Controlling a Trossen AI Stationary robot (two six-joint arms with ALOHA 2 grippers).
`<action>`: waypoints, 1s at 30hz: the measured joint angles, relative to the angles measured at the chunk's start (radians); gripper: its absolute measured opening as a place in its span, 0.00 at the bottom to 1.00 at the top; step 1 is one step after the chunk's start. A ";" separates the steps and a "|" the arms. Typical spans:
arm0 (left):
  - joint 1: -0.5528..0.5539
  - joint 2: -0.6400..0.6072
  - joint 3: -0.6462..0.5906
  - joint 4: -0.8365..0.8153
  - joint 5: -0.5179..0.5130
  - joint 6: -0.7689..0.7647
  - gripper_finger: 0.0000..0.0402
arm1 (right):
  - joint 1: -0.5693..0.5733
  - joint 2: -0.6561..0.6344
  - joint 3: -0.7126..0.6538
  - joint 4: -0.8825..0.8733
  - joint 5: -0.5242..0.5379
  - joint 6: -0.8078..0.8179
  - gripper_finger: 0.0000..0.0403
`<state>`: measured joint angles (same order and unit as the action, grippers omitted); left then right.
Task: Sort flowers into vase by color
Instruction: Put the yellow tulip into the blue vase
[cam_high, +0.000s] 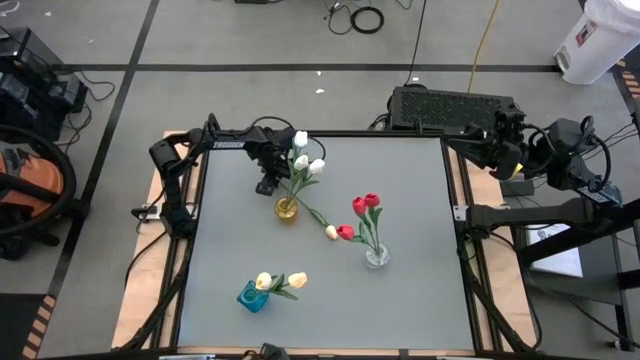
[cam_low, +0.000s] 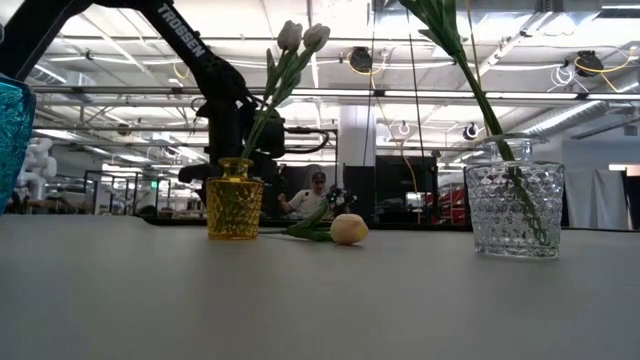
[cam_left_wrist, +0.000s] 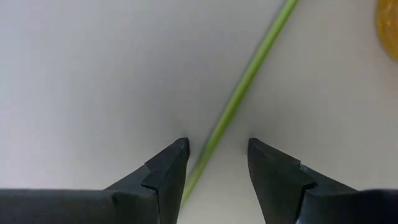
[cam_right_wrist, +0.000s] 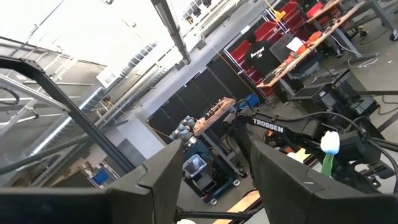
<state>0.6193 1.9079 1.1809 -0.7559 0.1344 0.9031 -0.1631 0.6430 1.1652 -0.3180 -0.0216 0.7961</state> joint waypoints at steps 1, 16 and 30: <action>0.000 0.000 0.000 0.001 -0.001 0.000 0.44 | 0.000 0.000 0.000 0.000 0.000 0.003 0.45; 0.002 0.002 0.000 0.021 -0.015 -0.008 0.17 | 0.000 0.000 0.000 0.000 0.000 0.008 0.45; 0.002 0.002 0.000 0.013 -0.016 -0.008 0.01 | 0.000 0.000 0.000 0.000 0.000 0.030 0.45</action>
<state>0.6216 1.9102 1.1812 -0.7429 0.1181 0.8955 -0.1630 0.6430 1.1648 -0.3176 -0.0220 0.8261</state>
